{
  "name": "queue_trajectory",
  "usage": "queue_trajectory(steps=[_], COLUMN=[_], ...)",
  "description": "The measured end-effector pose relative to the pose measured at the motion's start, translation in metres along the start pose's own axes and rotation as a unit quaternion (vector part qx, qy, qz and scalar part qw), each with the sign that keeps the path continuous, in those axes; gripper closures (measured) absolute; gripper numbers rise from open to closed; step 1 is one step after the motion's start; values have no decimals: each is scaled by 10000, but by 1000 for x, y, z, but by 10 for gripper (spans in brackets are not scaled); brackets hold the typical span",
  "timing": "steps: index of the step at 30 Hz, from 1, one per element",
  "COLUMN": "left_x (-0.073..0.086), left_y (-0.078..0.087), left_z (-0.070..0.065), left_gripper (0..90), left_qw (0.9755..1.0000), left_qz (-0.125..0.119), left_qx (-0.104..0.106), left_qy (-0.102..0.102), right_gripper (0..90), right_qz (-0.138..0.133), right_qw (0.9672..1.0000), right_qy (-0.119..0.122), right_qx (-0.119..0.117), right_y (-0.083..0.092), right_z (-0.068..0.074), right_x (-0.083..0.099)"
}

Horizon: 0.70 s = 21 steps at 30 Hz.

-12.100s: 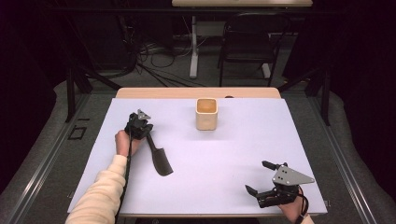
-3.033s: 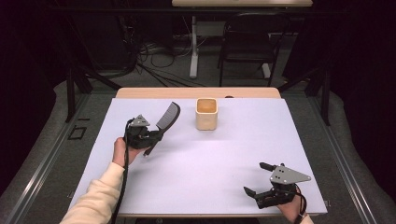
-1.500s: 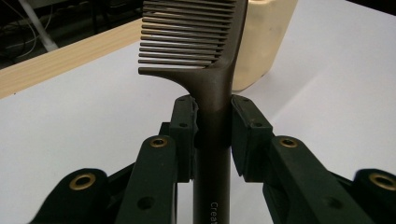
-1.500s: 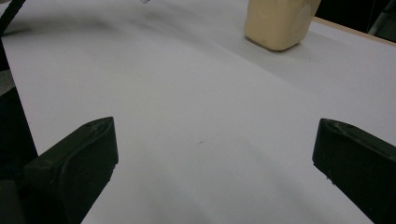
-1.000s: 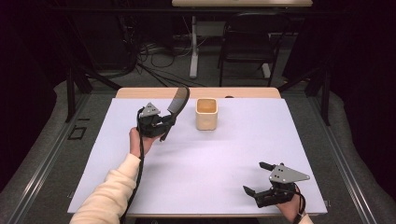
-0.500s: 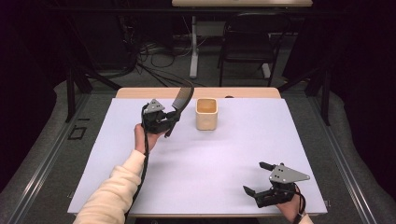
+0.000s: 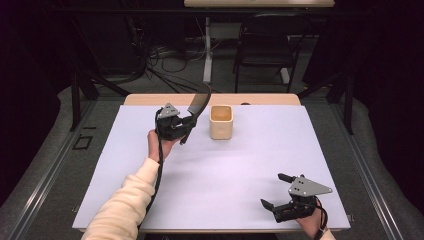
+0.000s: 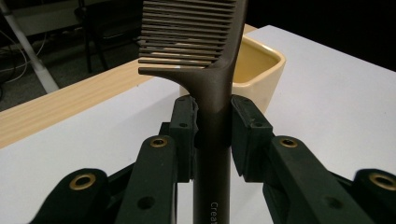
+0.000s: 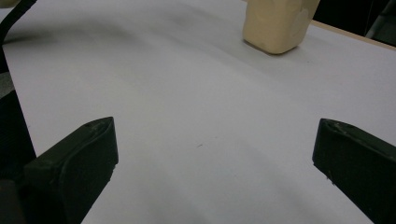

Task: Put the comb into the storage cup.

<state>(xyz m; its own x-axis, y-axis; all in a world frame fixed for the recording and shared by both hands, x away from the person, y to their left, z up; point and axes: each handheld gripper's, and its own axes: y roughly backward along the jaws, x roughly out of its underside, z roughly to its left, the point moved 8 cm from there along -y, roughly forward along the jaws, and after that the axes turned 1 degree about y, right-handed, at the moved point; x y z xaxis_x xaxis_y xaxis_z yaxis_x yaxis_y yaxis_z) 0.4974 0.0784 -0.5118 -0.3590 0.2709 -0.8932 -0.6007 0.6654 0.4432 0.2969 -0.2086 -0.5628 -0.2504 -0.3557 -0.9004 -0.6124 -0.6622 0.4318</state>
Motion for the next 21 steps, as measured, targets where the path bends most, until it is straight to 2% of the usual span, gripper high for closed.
queue_trajectory(steps=[21], left_x=[-17], left_y=[-9], left_z=[-7], left_gripper=[723], left_qw=[9999], left_qz=[-96], left_qx=[6], left_qy=[-80], right_gripper=[0], right_qz=[-6], right_qw=[10000], right_qy=[0], right_qx=[-16], right_y=[0], right_z=[0], right_x=[0])
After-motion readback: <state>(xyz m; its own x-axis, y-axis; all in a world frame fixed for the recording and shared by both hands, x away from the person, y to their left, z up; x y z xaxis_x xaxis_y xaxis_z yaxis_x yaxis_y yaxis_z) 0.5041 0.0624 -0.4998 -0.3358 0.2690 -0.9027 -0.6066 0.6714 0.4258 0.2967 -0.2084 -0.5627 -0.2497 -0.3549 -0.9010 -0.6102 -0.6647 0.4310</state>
